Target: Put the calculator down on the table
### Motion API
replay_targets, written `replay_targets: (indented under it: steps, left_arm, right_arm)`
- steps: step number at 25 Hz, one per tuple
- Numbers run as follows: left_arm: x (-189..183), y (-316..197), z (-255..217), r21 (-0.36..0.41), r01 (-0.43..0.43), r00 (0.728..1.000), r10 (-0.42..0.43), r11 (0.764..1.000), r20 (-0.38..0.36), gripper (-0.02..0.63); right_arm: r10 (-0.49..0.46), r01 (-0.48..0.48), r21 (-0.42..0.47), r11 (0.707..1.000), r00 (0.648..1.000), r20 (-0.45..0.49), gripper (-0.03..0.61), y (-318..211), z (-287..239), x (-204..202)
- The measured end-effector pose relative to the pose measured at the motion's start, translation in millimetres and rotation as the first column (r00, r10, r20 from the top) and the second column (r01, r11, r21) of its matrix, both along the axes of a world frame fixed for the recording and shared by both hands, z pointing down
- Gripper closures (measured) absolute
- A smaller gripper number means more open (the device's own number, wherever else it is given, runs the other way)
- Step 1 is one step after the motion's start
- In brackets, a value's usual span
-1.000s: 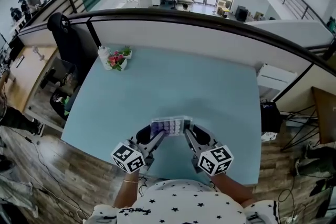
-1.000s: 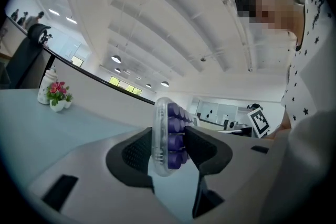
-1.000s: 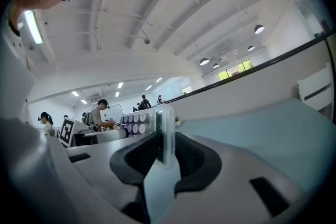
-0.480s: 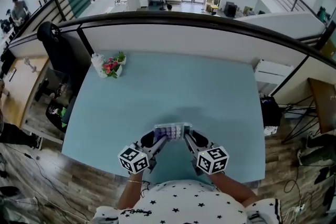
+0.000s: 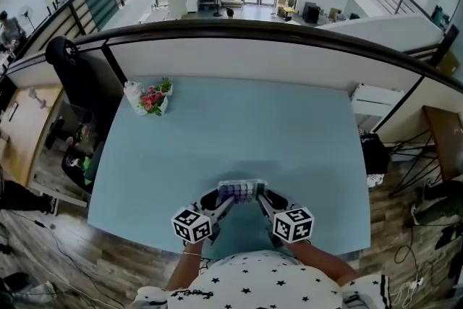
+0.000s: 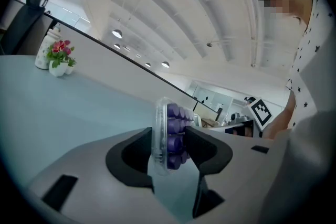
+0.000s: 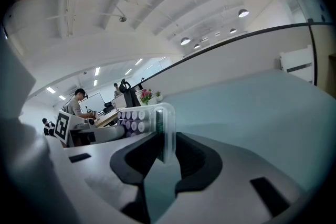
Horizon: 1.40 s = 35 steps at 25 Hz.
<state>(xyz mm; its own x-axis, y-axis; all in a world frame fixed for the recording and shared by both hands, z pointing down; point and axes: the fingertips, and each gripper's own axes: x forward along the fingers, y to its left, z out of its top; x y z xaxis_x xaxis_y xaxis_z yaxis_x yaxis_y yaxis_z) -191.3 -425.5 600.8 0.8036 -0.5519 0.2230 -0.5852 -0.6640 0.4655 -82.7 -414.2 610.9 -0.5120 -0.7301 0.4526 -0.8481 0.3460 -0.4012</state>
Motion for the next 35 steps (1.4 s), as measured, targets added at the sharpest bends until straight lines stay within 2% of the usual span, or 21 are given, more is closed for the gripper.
replay_targets:
  steps: [13,24,30,35]
  left_arm:
    - [6,3,35,-0.094,-0.009,0.999,0.012,0.996,0.036,0.411]
    - [3,0,49,-0.135,0.018,0.998,-0.01,0.991,0.06,0.41]
    - [2,0,62,-0.183,0.024,0.996,-0.009,0.983,0.084,0.408]
    - [5,-2,64,-0.194,0.022,0.993,0.001,0.981,0.12,0.407]
  right_arm:
    - [0.019,-0.018,-0.131,0.991,1.0,0.01,0.486,6,37,5]
    - [0.018,-0.012,-0.193,0.981,1.0,0.025,0.486,2,54,2]
    - [0.02,-0.013,-0.243,0.97,0.999,0.026,0.486,3,67,1]
    - [0.019,-0.015,-0.274,0.962,1.0,0.012,0.486,3,72,3]
